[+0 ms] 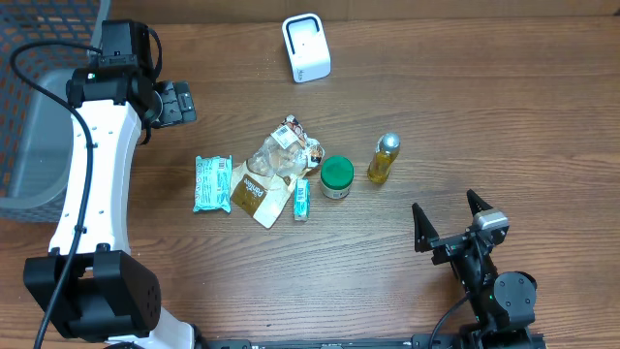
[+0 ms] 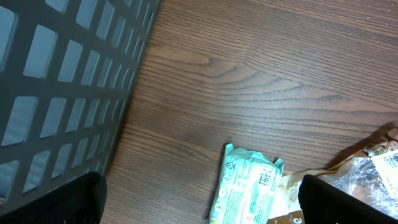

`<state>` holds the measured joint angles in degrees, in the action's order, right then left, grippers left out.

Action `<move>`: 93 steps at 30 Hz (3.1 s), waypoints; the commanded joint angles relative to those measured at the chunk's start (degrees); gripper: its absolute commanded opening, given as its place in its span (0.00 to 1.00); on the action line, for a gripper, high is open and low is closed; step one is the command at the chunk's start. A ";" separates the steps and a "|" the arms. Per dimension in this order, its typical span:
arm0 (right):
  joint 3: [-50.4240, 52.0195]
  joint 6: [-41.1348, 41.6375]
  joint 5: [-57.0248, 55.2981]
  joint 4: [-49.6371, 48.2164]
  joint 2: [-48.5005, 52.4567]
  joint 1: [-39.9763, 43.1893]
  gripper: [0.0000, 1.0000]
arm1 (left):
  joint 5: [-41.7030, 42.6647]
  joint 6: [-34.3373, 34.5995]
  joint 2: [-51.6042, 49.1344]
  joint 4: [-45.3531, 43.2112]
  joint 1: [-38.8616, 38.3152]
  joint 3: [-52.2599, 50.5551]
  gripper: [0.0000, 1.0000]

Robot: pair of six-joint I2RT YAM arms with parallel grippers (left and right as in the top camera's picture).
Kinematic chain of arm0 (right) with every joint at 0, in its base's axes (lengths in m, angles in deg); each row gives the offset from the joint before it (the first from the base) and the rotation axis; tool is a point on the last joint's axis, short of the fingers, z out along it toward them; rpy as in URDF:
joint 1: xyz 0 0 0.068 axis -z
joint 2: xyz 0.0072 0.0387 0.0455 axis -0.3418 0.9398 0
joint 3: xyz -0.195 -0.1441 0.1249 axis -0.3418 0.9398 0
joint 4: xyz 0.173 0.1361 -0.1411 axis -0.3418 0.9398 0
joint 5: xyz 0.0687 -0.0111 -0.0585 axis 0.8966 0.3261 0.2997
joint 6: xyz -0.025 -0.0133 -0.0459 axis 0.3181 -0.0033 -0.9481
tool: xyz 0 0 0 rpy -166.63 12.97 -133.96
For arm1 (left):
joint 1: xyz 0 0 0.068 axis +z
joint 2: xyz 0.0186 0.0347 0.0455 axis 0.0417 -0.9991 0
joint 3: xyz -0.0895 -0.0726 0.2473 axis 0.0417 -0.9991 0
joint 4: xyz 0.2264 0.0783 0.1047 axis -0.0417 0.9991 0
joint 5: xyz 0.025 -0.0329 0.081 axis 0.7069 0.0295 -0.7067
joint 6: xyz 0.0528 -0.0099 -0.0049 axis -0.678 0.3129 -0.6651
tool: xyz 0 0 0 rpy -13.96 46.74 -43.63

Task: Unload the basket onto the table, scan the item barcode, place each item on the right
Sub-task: 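Move the right gripper from rest toward the Vim bottle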

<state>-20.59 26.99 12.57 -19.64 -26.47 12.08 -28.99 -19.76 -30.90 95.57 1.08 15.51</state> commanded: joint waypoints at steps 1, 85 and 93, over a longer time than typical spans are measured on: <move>0.26 -0.04 -2.62 -0.07 -0.20 0.00 1.00 | -0.35 -0.09 0.44 -0.07 -0.11 1.03 1.00; -83.97 1.49 22.18 59.25 52.68 0.00 1.00 | -0.35 -0.09 0.44 -0.02 -0.11 1.03 1.00; -86.03 1.49 17.88 64.85 64.15 0.00 1.00 | -0.35 -0.09 0.44 -0.04 -0.11 1.03 1.00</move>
<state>-105.63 28.50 32.07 45.28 34.75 12.08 -28.99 -19.76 -30.90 95.57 1.08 15.51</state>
